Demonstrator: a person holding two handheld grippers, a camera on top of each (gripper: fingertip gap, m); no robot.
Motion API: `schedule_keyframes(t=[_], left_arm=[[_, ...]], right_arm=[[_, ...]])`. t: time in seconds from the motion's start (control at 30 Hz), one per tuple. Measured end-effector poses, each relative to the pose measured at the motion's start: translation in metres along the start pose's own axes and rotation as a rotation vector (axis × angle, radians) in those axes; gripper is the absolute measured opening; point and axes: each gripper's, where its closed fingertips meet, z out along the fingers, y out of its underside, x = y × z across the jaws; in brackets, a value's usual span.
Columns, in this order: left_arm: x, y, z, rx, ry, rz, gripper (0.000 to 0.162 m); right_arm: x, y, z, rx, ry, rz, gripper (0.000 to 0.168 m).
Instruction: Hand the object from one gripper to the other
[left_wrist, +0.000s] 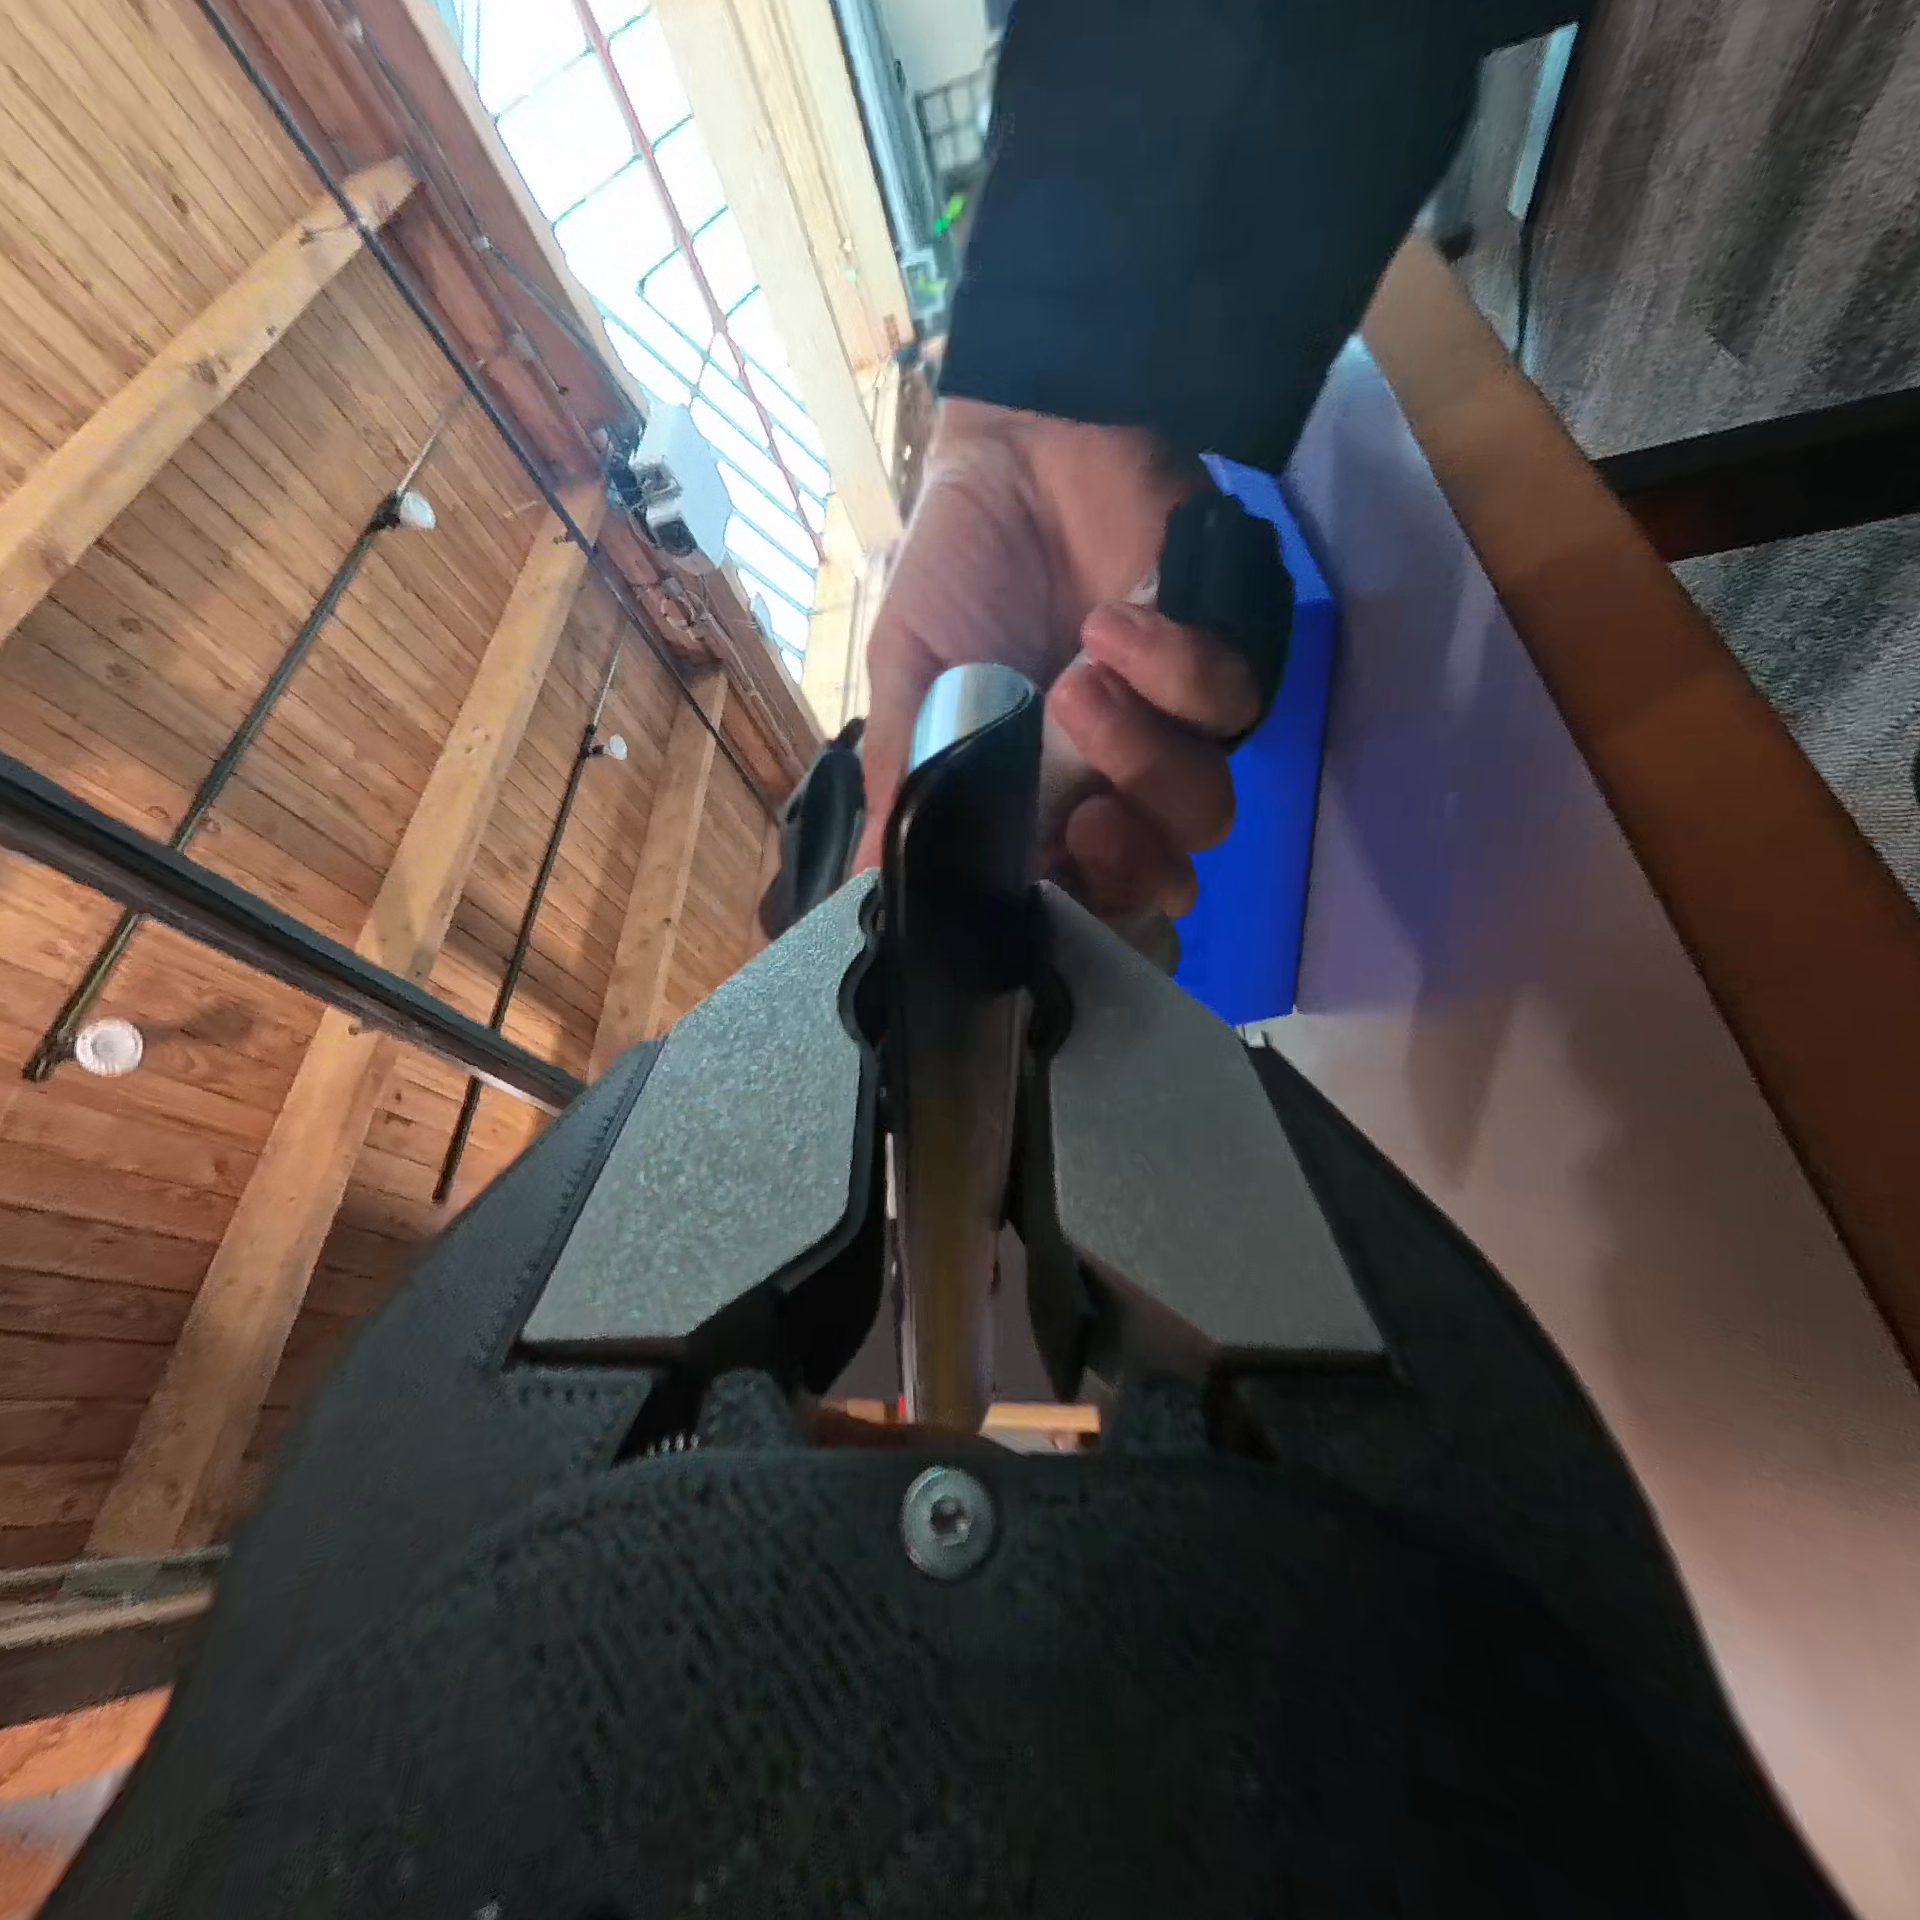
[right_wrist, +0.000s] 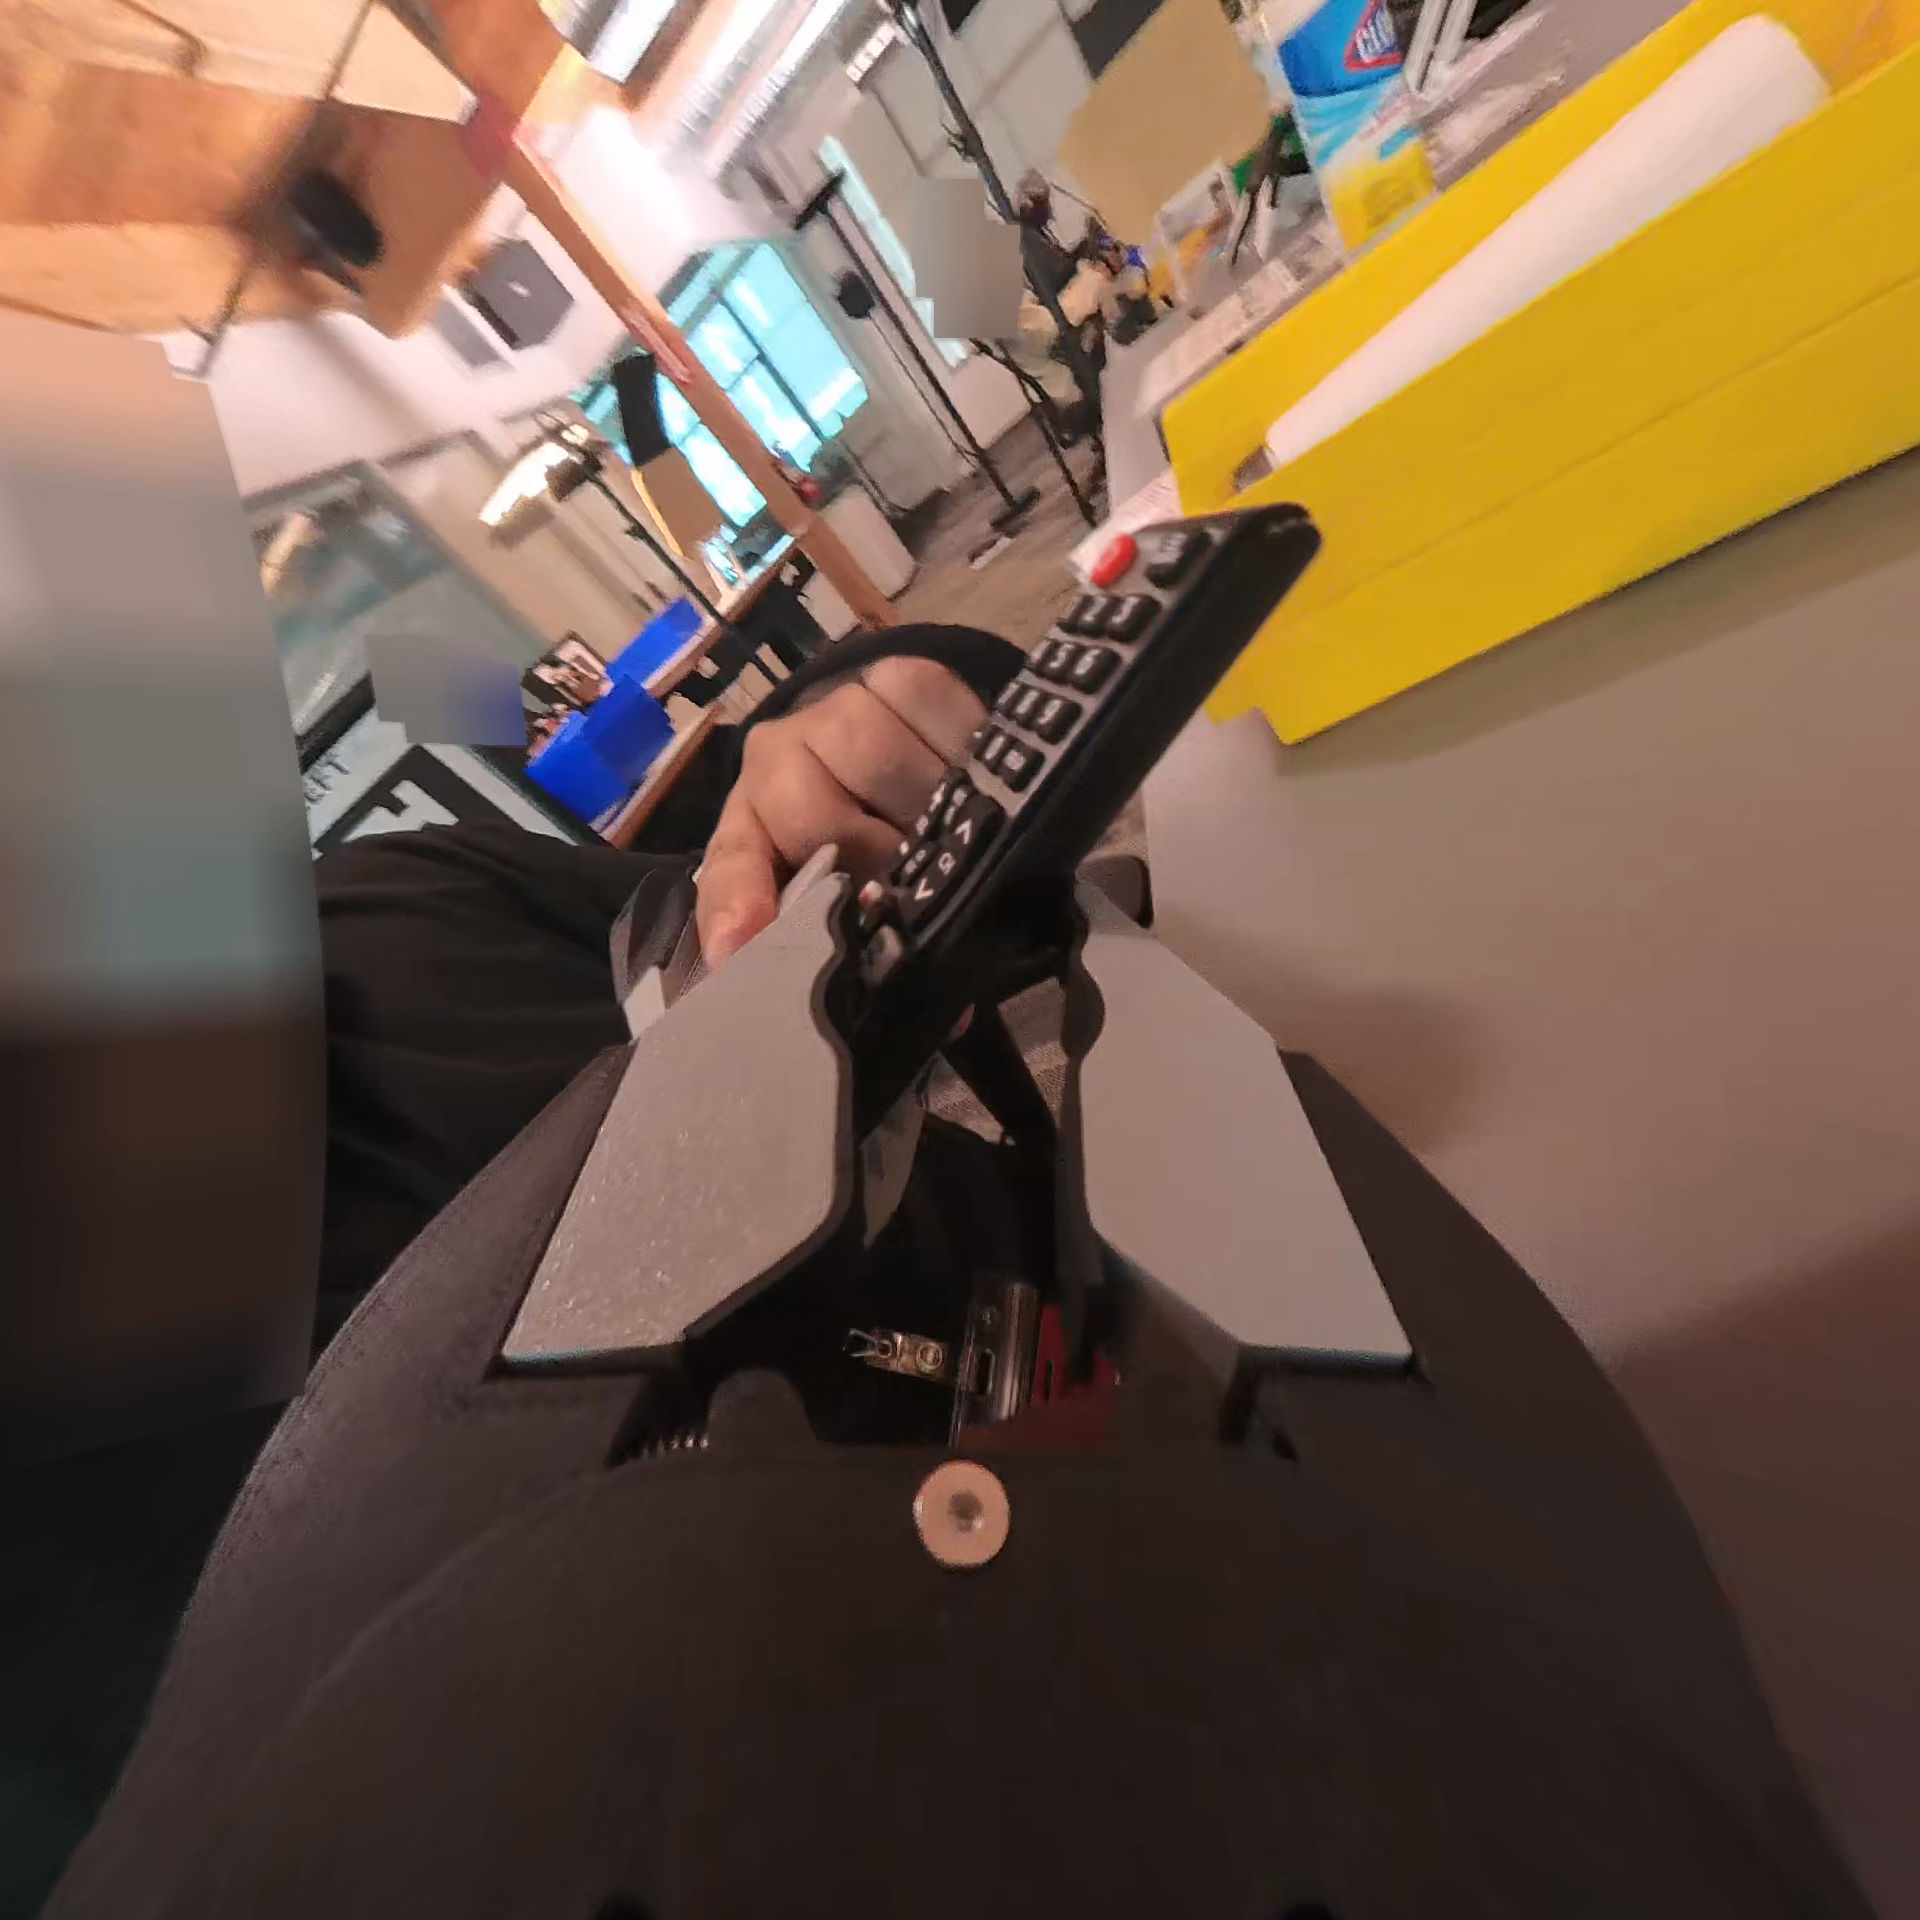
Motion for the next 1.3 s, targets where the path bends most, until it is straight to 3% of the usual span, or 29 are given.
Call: schedule_keyframes(t=[0.03, 0.17, 0.33, 0.47, 0.53, 0.57, 0.6, 0.63, 0.7, 0.8, 0.9, 1.0, 1.17, 1.23, 1.3], left_arm=[[-0.001, 0.002, 0.001, -0.018, -0.007, -0.020, 0.024], [0.001, 0.008, 0.001, -0.027, 0.015, -0.083, 0.024], [0.004, 0.028, 0.004, -0.101, 0.014, -0.140, 0.032], [-0.003, 0.043, -0.001, -0.108, 0.026, -0.322, 0.039], [-0.004, 0.048, -0.001, -0.102, 0.066, -0.458, 0.024], [-0.007, 0.053, -0.001, -0.120, 0.047, -0.501, 0.000], [-0.014, 0.057, -0.002, -0.120, 0.002, -0.511, 0.000], [-0.018, 0.060, -0.004, -0.117, -0.026, -0.500, 0.001], [-0.022, 0.065, -0.009, -0.125, -0.035, -0.507, 0.022], [-0.035, 0.082, -0.014, -0.145, -0.049, -0.758, 0.029], [-0.041, 0.085, -0.015, -0.088, 0.047, -1.164, 0.045], [-0.045, 0.071, -0.017, 0.034, 0.158, -1.442, 0.055], [-0.064, 0.055, -0.022, 0.230, 0.181, -1.643, 0.053], [-0.069, 0.047, -0.026, 0.302, 0.203, -1.649, 0.030], [-0.066, 0.045, -0.027, 0.281, 0.220, -1.566, 0.022]], right_arm=[[0.001, -0.002, 0.000, 0.018, -0.015, 0.009, 0.034], [0.005, -0.008, 0.000, 0.063, -0.035, 0.040, 0.032], [0.011, -0.027, -0.014, 0.155, 0.065, -0.040, 0.029], [0.003, -0.051, -0.038, 0.270, 0.130, -0.122, 0.022], [0.006, -0.054, -0.043, 0.265, 0.206, -0.176, 0.021], [0.007, -0.056, -0.045, 0.276, 0.228, -0.192, 0.021], [0.007, -0.058, -0.046, 0.292, 0.233, -0.199, 0.020], [0.007, -0.060, -0.047, 0.309, 0.237, -0.202, 0.021], [0.004, -0.067, -0.054, 0.358, 0.238, -0.208, 0.020], [-0.004, -0.078, -0.068, 0.421, 0.265, -0.269, 0.021], [-0.010, -0.076, -0.067, 0.346, 0.378, -0.468, 0.021], [-0.022, -0.065, -0.051, 0.213, 0.462, -0.745, 0.020], [-0.038, -0.038, -0.023, 0.047, 0.470, -1.072, 0.021], [-0.037, -0.025, -0.014, -0.029, 0.460, -1.140, 0.021], [-0.032, -0.021, -0.009, -0.062, 0.484, -1.172, 0.022]])
